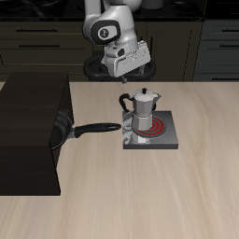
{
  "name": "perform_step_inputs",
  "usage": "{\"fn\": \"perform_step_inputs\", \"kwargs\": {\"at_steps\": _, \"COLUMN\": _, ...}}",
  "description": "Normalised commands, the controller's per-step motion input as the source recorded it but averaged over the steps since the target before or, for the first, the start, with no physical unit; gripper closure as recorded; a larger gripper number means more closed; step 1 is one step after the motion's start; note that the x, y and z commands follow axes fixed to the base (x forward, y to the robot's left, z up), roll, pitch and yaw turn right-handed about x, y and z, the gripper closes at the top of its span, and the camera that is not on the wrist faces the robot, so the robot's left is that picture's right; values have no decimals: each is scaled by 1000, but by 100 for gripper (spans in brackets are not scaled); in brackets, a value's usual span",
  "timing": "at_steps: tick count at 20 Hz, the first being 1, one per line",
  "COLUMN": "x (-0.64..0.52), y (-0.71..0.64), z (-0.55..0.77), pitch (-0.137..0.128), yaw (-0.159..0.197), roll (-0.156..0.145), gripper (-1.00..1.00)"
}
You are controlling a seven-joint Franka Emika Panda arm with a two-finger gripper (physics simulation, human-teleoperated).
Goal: Place the moka pot on the stove and close the stove
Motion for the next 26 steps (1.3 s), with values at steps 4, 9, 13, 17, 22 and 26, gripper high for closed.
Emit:
{"fn": "perform_step_inputs", "kwargs": {"at_steps": 4, "x": 57, "y": 76, "z": 181, "pitch": 9, "yaw": -25, "roll": 26, "gripper": -100}}
{"fn": "perform_step_inputs", "kwargs": {"at_steps": 9, "x": 65, "y": -9, "z": 90, "pitch": 25, "yaw": -31, "roll": 20, "gripper": -100}}
{"fn": "perform_step_inputs", "kwargs": {"at_steps": 13, "x": 33, "y": 40, "z": 8, "pitch": 42, "yaw": -26, "roll": 30, "gripper": -100}}
{"fn": "perform_step_inputs", "kwargs": {"at_steps": 17, "x": 131, "y": -130, "z": 179, "pitch": 62, "yaw": -17, "roll": 12, "gripper": -100}}
{"fn": "perform_step_inputs", "kwargs": {"at_steps": 22, "x": 86, "y": 52, "z": 122, "pitch": 81, "yaw": 31, "roll": 32, "gripper": -100}}
{"fn": "perform_step_inputs", "kwargs": {"at_steps": 26, "x": 146, "y": -50, "z": 106, "pitch": 72, "yaw": -10, "roll": 31, "gripper": -100}}
